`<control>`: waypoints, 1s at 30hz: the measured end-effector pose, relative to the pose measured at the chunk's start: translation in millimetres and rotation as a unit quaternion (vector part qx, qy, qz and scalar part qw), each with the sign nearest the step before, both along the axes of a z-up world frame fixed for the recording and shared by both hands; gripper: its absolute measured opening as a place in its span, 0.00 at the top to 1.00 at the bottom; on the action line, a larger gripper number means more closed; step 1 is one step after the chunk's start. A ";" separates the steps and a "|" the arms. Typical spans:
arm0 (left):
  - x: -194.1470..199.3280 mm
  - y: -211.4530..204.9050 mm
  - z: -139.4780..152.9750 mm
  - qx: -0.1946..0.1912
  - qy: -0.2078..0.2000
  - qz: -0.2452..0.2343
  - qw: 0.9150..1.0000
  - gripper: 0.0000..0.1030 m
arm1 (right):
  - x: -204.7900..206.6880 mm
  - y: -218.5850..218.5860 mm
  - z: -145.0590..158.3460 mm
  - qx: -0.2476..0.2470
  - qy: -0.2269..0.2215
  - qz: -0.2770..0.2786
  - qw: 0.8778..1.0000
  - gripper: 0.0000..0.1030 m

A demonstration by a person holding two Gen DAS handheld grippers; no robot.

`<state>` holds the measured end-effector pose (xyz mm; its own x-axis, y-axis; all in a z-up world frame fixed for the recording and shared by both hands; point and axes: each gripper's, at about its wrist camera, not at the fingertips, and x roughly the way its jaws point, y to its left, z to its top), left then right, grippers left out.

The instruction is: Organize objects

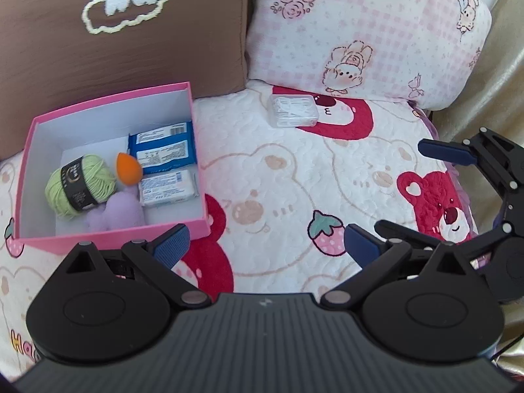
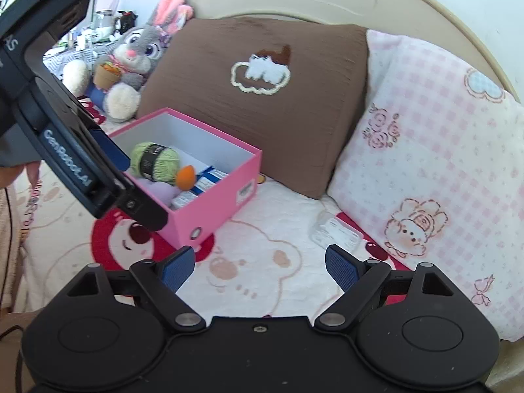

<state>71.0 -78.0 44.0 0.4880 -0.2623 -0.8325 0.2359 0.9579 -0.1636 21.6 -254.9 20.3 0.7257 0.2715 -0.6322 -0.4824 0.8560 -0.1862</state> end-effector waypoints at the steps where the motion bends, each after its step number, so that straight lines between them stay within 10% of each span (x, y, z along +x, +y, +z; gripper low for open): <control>1: 2.4 -2.6 -0.5 0.004 -0.007 0.002 1.000 0.01 | 4.0 -1.8 -2.9 -0.003 -0.002 -0.004 1.000 0.13; 30: 108.2 -53.1 -34.4 -0.033 -0.058 -0.030 0.997 0.04 | 72.2 -21.6 -51.6 -0.028 -0.046 -0.112 0.992 0.13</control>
<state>179.2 -131.1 9.7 0.5624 -0.3461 -0.7510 0.3132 0.9297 -0.1939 93.8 -276.5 -31.3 0.8193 0.0632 -0.5698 -0.2599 0.9269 -0.2708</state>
